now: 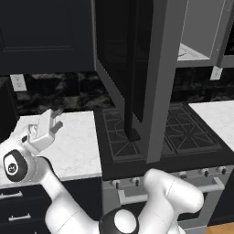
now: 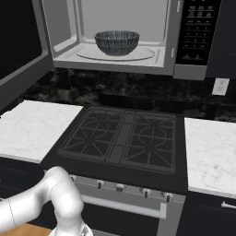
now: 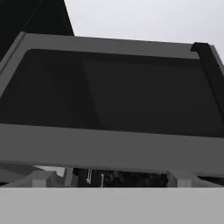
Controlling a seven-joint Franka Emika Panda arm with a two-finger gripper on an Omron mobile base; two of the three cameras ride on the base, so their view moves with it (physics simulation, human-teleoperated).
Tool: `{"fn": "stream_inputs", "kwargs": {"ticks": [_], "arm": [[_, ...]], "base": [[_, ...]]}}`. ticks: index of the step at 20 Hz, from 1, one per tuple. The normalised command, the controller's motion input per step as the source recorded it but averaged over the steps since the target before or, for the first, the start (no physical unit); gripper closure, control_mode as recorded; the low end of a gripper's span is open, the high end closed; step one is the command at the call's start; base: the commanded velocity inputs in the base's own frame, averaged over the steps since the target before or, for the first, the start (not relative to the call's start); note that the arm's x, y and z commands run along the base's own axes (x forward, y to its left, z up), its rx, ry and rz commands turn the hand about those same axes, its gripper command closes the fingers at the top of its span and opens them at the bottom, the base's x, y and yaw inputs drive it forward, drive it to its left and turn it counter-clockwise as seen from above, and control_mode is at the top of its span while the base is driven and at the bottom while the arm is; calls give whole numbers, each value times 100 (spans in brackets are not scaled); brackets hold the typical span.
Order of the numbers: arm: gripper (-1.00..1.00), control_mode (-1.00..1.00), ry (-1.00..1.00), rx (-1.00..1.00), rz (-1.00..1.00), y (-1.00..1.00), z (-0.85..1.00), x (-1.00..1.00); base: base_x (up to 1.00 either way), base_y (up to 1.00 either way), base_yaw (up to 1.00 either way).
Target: Pick the mushroom from the sink and place it in the bowl. Then pick the bowl and place it in the microwave. Then close the microwave door and press the start button.
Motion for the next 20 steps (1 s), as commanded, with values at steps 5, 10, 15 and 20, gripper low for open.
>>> {"fn": "stream_inputs", "kwargs": {"ticks": [5, 10, 15, 20], "arm": [[-100, -100, 0, 8, 1, -45, 46, 6], [-100, -100, 0, 8, 0, -53, 31, 2], [-100, -100, 0, 8, 0, -56, 24, 9], [-100, -100, 0, 8, 1, -62, 19, 4]], "base": [[0, 0, 0], [0, 0, 0], [0, 0, 0], [0, 0, 0]]}}
